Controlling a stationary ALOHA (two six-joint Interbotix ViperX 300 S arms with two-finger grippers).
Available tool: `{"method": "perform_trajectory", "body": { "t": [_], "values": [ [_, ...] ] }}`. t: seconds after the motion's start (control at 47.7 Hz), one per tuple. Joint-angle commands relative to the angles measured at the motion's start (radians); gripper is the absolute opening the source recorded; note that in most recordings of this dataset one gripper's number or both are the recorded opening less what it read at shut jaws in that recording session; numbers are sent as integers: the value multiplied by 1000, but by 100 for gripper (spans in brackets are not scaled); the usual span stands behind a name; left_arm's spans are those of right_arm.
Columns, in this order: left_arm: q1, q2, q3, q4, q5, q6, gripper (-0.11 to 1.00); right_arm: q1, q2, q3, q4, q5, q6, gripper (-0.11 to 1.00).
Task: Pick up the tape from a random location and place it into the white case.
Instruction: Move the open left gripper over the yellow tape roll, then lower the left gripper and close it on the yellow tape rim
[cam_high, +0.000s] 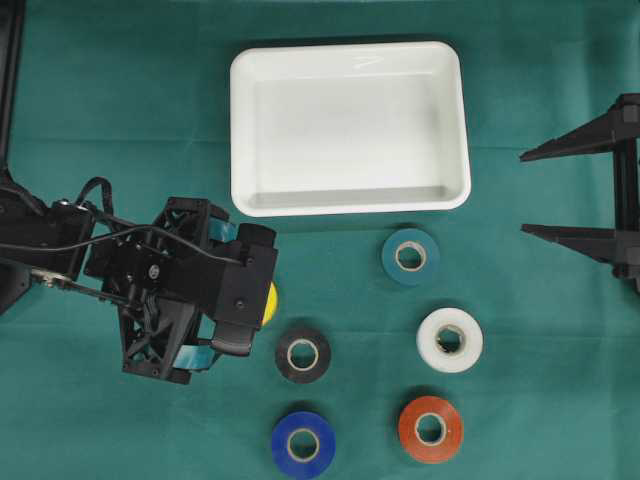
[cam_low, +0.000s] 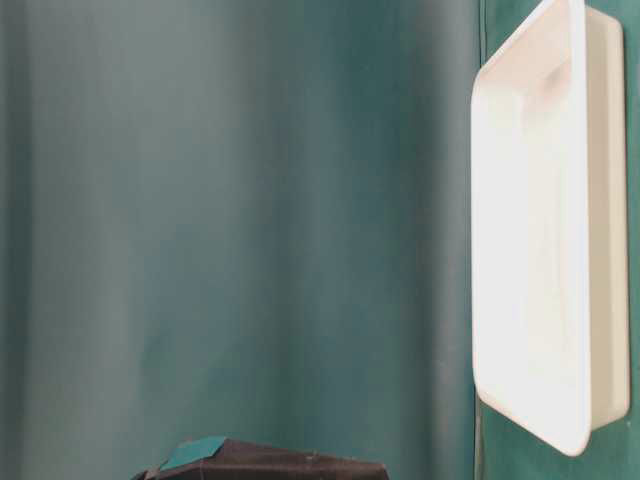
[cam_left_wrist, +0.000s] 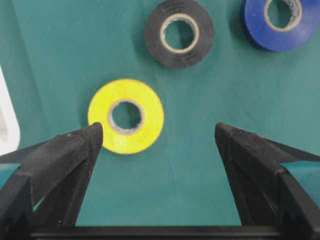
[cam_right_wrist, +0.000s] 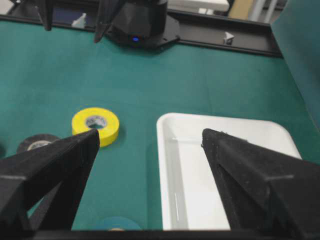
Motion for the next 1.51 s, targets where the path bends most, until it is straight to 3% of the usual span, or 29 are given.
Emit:
{"method": "perform_trajectory", "body": {
  "t": [0.0, 0.964, 1.488],
  "values": [
    [-3, -11, -26, 5, -3, 0, 99, 0, 8, -28, -2, -6, 0, 92],
    [-3, 3, -18, 5, -12, -2, 99, -2, 8, -26, -2, 0, 0, 92],
    [-12, 161, 94, 3, -176, -3, 99, -2, 20, -23, -2, 5, 0, 92]
  ]
}}
